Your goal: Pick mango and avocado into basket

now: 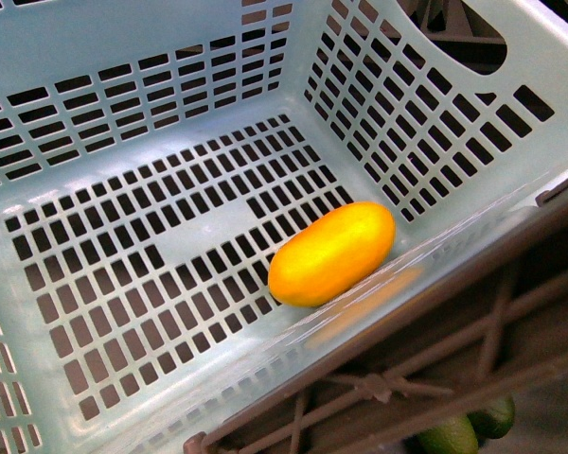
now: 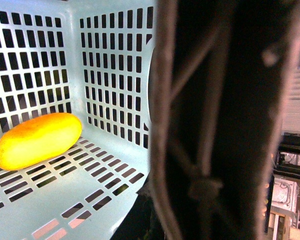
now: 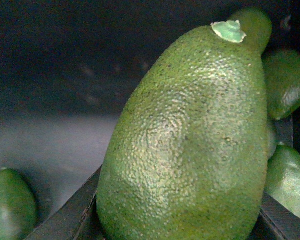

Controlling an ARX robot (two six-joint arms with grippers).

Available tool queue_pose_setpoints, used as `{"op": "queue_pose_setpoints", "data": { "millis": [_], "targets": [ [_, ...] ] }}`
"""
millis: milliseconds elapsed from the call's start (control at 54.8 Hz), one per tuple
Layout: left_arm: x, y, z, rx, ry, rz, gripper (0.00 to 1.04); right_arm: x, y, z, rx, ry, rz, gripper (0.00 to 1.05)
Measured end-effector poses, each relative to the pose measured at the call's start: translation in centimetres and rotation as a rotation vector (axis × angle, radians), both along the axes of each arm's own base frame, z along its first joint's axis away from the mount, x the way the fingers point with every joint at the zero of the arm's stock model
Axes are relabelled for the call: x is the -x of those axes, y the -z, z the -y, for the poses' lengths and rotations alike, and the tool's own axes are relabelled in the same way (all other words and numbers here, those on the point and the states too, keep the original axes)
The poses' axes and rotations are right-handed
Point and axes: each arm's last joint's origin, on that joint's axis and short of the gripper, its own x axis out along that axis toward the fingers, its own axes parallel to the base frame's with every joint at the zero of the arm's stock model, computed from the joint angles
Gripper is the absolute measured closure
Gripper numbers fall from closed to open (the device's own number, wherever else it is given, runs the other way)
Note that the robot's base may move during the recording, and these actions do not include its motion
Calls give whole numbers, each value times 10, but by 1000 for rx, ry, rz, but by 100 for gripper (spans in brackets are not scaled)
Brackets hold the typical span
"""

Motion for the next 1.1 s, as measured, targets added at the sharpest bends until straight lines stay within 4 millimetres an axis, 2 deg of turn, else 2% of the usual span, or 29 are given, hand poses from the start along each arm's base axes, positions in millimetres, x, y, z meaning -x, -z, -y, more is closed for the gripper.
{"op": "queue_pose_setpoints", "data": {
  "millis": [73, 383, 584, 712, 785, 1095],
  "targets": [
    [0, 0, 0, 0, 0, 0, 101, 9, -24, -18, -25, -32, 58, 50],
    [0, 0, 0, 0, 0, 0, 101, 33, -95, -73, -88, -118, 249, 50],
    [0, 0, 0, 0, 0, 0, 101, 48, -132, -107, -136, -153, 360, 50],
    [0, 0, 0, 0, 0, 0, 101, 52, -143, -126, -165, -183, 396, 50],
    [0, 0, 0, 0, -1, 0, 101, 53, -151, -145, -187, -207, 414, 50],
    [0, 0, 0, 0, 0, 0, 101, 52, -167, -201, -278, -319, 461, 50]
  ]
}}
